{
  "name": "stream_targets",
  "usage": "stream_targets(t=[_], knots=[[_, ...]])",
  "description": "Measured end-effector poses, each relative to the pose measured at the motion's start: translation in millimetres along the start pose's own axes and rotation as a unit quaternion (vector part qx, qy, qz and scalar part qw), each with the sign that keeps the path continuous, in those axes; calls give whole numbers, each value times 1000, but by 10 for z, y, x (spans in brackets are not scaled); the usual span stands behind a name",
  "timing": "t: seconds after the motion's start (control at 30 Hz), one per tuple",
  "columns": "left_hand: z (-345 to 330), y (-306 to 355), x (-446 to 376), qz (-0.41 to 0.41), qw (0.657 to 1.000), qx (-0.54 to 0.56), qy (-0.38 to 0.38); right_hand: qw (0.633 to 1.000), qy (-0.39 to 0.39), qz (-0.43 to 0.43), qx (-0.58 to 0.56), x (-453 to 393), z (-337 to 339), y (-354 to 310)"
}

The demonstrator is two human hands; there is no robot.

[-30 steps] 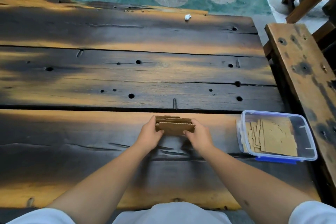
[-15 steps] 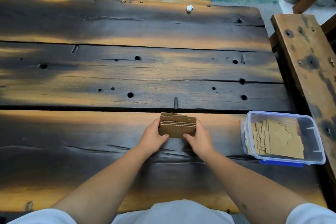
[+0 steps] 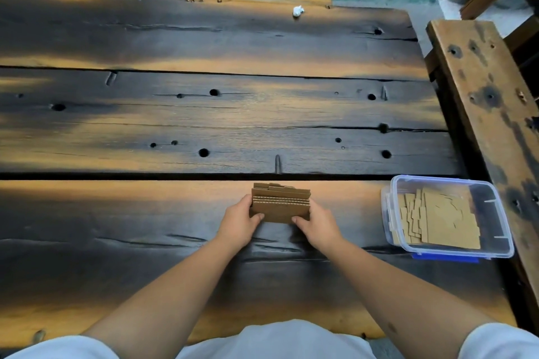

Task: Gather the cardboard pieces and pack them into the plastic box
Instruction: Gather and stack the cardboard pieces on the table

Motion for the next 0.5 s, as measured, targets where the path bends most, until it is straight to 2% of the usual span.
stream_targets(t=[0.2,0.5], knots=[[19,-55,168,-13,999,-23,23,1000,2,9,12,168,-47,-59],[25,-283,481,-13,1000,-25,-12,997,-41,35,49,507,-197,-46]])
Point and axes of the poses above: each hand's wrist, its own x-axis away from the middle knuckle, its own z-axis out of the back of the hand, y = z × x, the point moved 6 cm from there along -x, towards the middle knuckle, and after that the axes turned 5 degrees about z, right-handed, at the moved point
